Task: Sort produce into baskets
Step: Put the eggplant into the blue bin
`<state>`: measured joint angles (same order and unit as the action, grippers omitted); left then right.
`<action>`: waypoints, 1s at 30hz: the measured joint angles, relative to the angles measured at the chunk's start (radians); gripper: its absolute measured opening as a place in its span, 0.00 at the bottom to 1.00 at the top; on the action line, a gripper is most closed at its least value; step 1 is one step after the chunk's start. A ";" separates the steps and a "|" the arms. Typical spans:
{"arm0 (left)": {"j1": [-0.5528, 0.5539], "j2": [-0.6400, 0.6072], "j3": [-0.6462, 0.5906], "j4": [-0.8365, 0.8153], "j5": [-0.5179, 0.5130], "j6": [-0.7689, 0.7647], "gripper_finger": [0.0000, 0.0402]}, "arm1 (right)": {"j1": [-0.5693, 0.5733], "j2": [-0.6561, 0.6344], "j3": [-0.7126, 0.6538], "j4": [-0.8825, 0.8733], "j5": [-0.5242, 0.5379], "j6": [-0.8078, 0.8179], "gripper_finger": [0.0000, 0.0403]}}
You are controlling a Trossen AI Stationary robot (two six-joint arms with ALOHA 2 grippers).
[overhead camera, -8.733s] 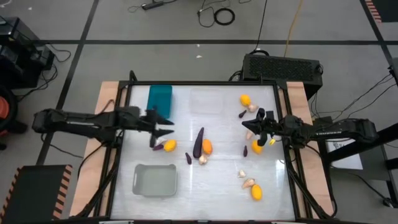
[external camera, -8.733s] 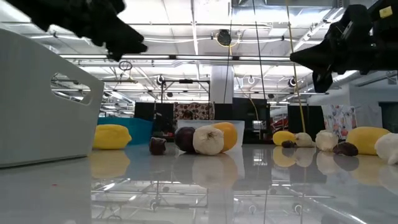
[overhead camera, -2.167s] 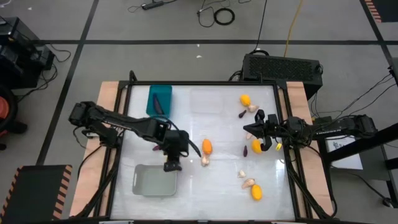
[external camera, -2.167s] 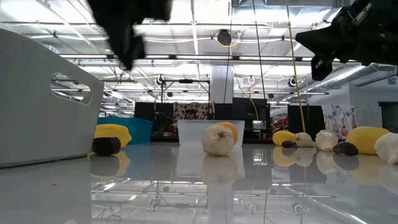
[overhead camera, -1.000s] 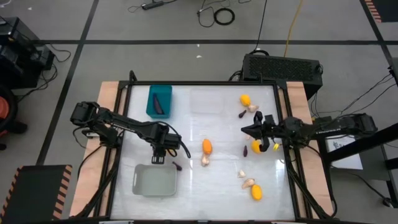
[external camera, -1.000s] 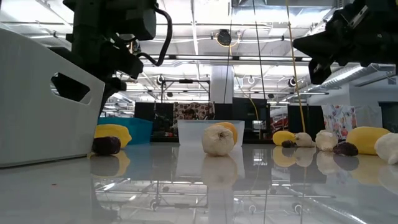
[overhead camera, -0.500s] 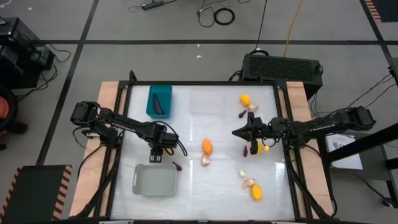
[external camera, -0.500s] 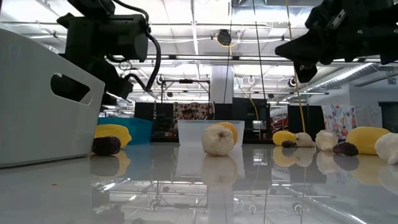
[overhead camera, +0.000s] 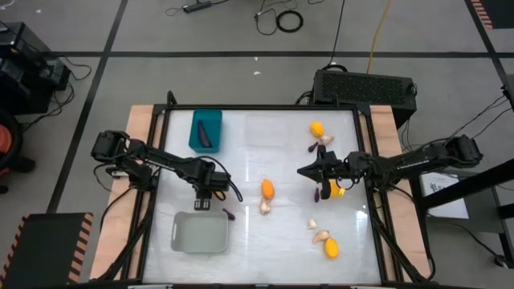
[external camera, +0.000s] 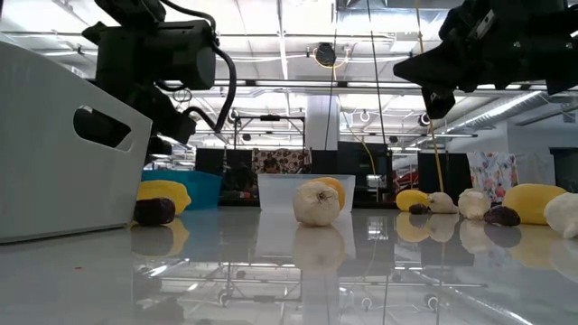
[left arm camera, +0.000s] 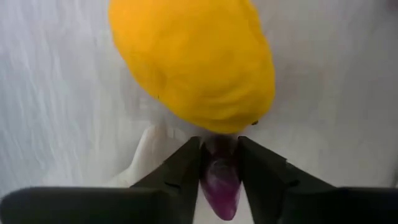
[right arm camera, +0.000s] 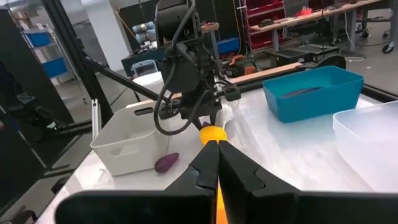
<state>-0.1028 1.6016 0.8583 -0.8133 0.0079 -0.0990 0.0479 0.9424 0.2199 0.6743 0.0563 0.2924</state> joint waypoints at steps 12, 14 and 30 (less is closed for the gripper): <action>0.000 0.000 0.254 -0.231 -0.049 0.028 0.12 | 0.000 0.000 0.000 0.004 0.000 0.021 0.01; 0.000 0.000 0.320 -0.289 -0.106 0.051 0.11 | 0.000 0.000 0.000 0.003 0.000 0.027 0.01; 0.341 -0.189 0.436 -0.235 -0.244 0.318 0.11 | 0.001 0.025 0.005 -0.015 0.000 0.078 0.01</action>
<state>0.2385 1.4124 1.2938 -1.0486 -0.2365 0.2189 0.0493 0.9677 0.2246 0.6591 0.0567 0.3704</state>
